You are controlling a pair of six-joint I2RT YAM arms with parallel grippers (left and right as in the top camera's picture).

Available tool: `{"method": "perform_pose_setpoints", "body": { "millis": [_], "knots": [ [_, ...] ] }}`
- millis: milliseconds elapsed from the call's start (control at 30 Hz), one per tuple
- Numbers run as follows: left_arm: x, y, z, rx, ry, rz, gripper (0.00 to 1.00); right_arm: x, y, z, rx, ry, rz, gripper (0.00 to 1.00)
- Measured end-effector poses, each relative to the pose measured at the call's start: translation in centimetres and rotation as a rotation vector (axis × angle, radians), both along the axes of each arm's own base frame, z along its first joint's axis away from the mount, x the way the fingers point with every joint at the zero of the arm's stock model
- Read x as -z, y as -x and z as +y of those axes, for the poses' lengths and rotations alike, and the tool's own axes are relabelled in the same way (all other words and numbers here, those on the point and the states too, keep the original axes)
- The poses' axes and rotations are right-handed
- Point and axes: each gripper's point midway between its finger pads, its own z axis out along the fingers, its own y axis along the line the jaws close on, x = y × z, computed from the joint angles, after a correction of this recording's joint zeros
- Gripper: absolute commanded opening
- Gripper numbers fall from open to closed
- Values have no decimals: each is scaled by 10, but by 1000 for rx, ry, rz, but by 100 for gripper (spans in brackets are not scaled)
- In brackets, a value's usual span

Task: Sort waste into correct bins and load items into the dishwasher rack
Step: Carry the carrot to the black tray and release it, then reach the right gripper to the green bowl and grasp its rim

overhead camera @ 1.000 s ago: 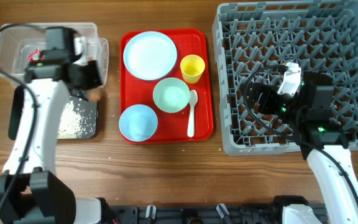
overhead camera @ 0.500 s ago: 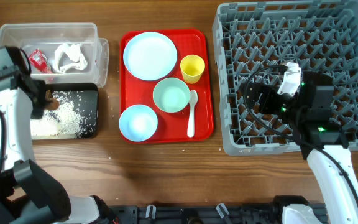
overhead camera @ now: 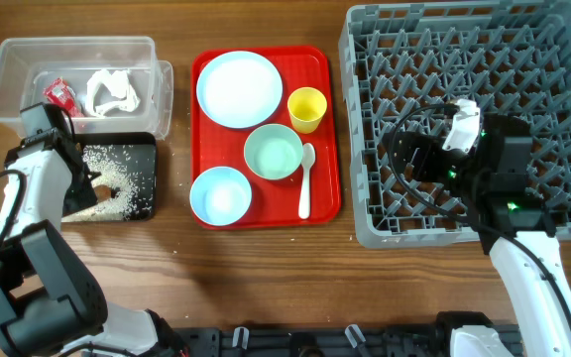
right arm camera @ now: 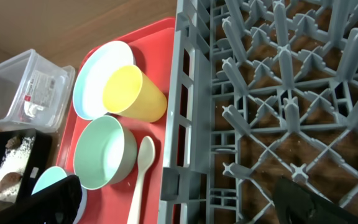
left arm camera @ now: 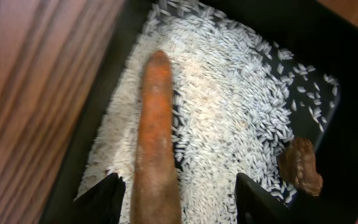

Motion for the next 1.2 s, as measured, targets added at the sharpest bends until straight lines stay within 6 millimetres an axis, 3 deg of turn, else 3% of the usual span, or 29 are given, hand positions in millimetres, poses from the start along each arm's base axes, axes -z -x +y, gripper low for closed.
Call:
{"method": "perform_pose_setpoints", "body": {
  "millis": [100, 167, 233, 300, 333, 400, 467, 600, 700, 800, 900, 1033, 1200],
  "knots": [
    [-2, -19, -13, 283, 48, -4, 65, -9, -5, 5, -22, -16, -43, 100],
    [-24, -52, -35, 610, 54, -104, 74, -19, -9, 16, -39, -49, -78, 100],
    [-44, -69, -65, 847, 51, -172, 84, -39, -15, 47, -85, -91, -160, 100],
    [-55, -80, -97, 1046, 37, -200, 98, -48, -6, 90, -162, -98, -183, 100],
    [-57, -83, -111, 1123, 31, -204, 100, -48, 2, 108, -195, -87, -169, 100],
    [-58, -87, -134, 1240, 21, -201, 100, -47, 10, 141, -250, -28, -109, 100],
    [-59, -90, -145, 1296, 12, -203, 100, -51, 6, 159, -279, 34, -58, 100],
    [-59, -91, -153, 1335, 5, -199, 100, -53, -20, 187, -320, 170, 53, 100],
    [-59, -91, -158, 1354, 3, -197, 100, -29, -41, 196, -328, 245, 140, 100],
    [-59, -91, -163, 1369, 5, -198, 100, -3, -42, 196, -339, 280, 206, 96],
    [-59, -91, -165, 1374, 5, -198, 100, 6, -41, 195, -343, 295, 228, 72],
    [-59, -91, -165, 1374, 5, -198, 100, 16, -47, 199, -353, 304, 215, 53],
    [-59, -91, -165, 1374, 5, -198, 100, 86, -44, 196, -372, 374, 354, 47]
  ]
}}
